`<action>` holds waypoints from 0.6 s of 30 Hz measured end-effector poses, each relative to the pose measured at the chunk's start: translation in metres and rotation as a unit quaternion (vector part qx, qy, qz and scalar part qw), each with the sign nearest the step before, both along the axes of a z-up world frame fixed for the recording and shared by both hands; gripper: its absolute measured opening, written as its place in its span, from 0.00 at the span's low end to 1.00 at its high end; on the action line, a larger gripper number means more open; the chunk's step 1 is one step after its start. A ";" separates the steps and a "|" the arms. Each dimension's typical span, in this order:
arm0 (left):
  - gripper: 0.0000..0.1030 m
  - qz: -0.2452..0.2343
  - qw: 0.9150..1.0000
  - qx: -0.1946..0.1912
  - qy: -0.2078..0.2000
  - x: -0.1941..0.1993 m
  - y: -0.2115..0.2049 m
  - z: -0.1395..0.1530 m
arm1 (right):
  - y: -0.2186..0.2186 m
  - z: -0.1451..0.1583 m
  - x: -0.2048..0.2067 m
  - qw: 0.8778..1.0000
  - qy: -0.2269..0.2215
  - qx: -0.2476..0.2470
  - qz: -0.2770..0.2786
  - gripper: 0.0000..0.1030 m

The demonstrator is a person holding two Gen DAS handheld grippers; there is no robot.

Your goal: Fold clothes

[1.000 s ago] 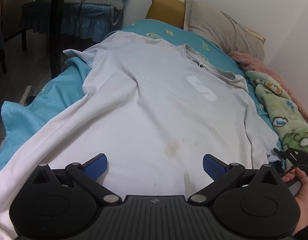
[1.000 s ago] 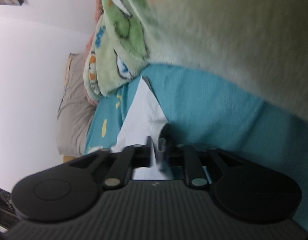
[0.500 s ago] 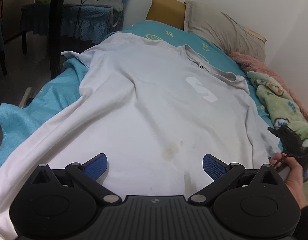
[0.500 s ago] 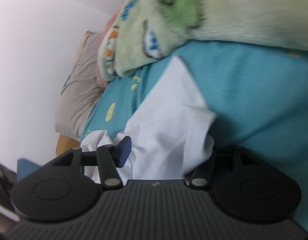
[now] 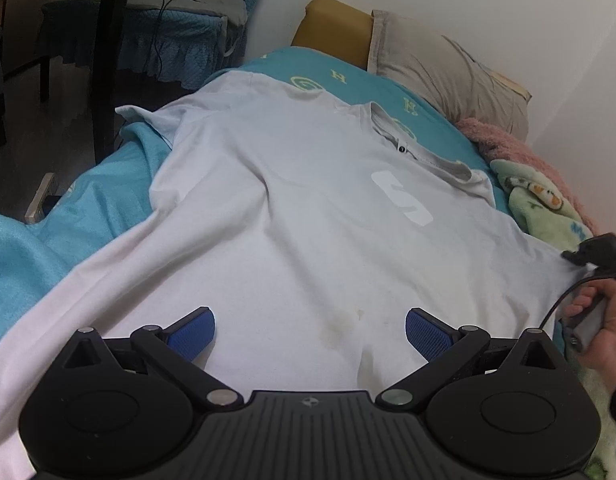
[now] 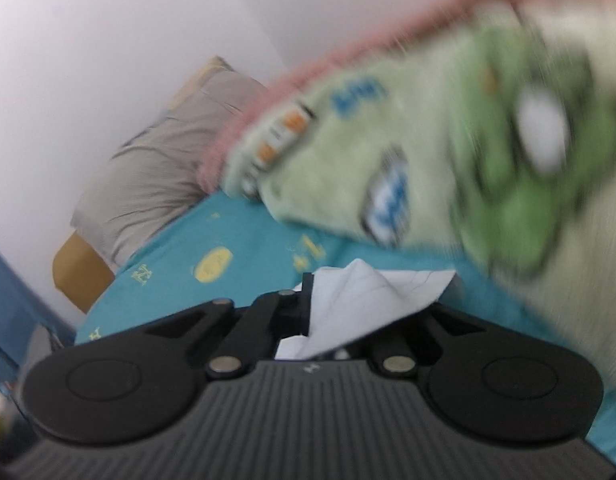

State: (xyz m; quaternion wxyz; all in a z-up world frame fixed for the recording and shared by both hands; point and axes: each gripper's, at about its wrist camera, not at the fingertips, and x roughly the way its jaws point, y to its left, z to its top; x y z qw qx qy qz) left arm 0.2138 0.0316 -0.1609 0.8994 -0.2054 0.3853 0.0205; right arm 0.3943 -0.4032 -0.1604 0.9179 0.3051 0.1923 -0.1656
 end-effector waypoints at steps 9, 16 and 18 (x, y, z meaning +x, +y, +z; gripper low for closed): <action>1.00 0.023 0.999 0.011 -0.020 -0.015 0.029 0.024 | 0.112 0.109 0.004 0.979 -0.004 -0.183 0.095 0.04; 1.00 0.059 0.998 0.010 -0.020 -0.023 0.060 0.030 | 0.246 0.089 0.040 0.933 0.033 -0.287 0.213 0.04; 1.00 0.066 0.998 0.005 -0.010 -0.021 0.067 0.026 | 0.279 0.066 0.049 0.921 0.047 -0.299 0.244 0.04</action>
